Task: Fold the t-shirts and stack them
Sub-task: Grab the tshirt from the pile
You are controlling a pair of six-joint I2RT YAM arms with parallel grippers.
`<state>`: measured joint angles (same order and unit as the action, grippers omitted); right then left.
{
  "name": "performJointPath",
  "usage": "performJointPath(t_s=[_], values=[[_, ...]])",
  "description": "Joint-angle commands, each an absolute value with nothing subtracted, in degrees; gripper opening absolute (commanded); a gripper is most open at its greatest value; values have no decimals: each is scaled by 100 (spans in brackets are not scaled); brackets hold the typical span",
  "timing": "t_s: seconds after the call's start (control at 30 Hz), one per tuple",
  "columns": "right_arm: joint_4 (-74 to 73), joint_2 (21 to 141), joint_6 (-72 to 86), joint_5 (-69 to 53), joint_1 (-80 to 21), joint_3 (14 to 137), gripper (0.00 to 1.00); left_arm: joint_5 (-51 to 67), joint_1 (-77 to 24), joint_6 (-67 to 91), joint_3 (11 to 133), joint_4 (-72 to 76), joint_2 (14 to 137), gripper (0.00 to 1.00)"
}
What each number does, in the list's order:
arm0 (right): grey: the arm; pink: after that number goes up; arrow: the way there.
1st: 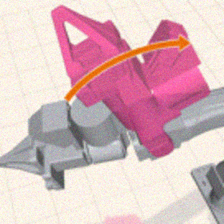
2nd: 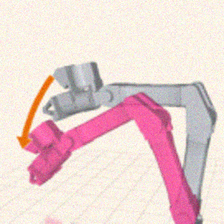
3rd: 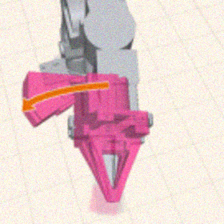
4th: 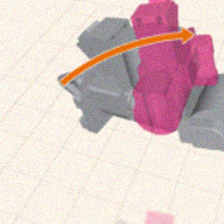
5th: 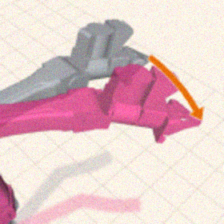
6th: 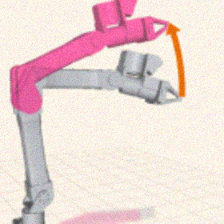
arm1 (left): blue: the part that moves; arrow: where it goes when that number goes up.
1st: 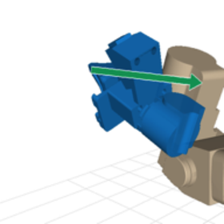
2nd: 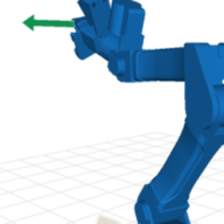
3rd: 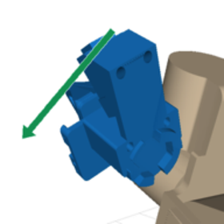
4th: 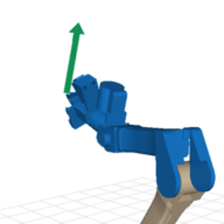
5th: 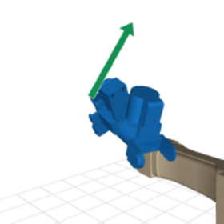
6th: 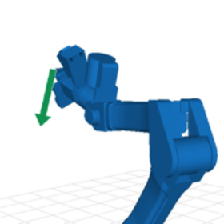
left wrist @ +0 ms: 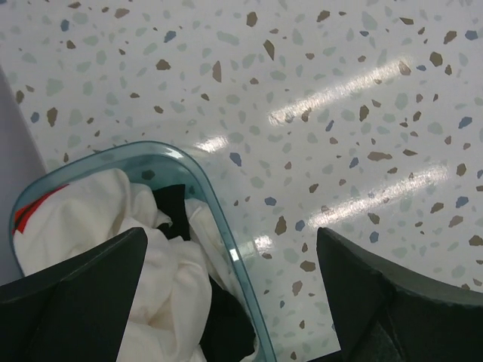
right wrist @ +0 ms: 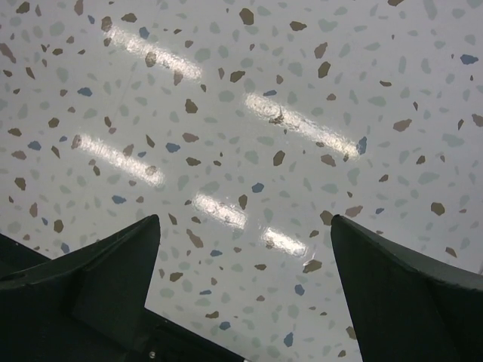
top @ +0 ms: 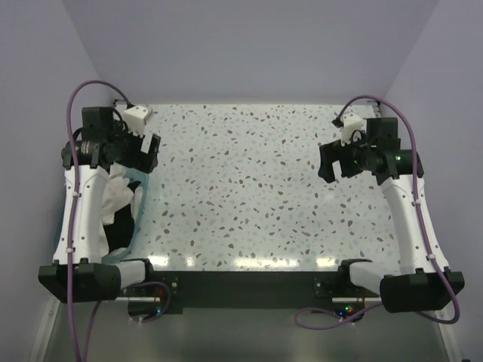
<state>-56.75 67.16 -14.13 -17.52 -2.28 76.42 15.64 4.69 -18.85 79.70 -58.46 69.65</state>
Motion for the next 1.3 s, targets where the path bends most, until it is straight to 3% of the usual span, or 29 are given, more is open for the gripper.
performJointPath(t_s=[0.0,0.1,0.27,0.57,0.83,1.27], values=[[-5801,6829,-1512,-1846,-237,7945,99,1064,475,-1749,8928,-6142,7337,100],[-5836,6978,-1529,-1916,-237,8120,99,529,518,-1679,9500,-6608,7566,100],[-5924,7180,-1564,-2083,-237,8358,99,421,1484,-1941,9905,-7276,7585,100],[-6179,7672,-1600,-2329,-237,8745,99,-395,2302,-2355,9089,-7489,6988,100],[-6372,8007,-1670,-2426,-255,9026,99,447,3444,-2671,8043,-6891,6987,100],[-6381,8033,-1723,-2391,-281,9114,99,1502,4043,-2575,7234,-6101,7742,100]])
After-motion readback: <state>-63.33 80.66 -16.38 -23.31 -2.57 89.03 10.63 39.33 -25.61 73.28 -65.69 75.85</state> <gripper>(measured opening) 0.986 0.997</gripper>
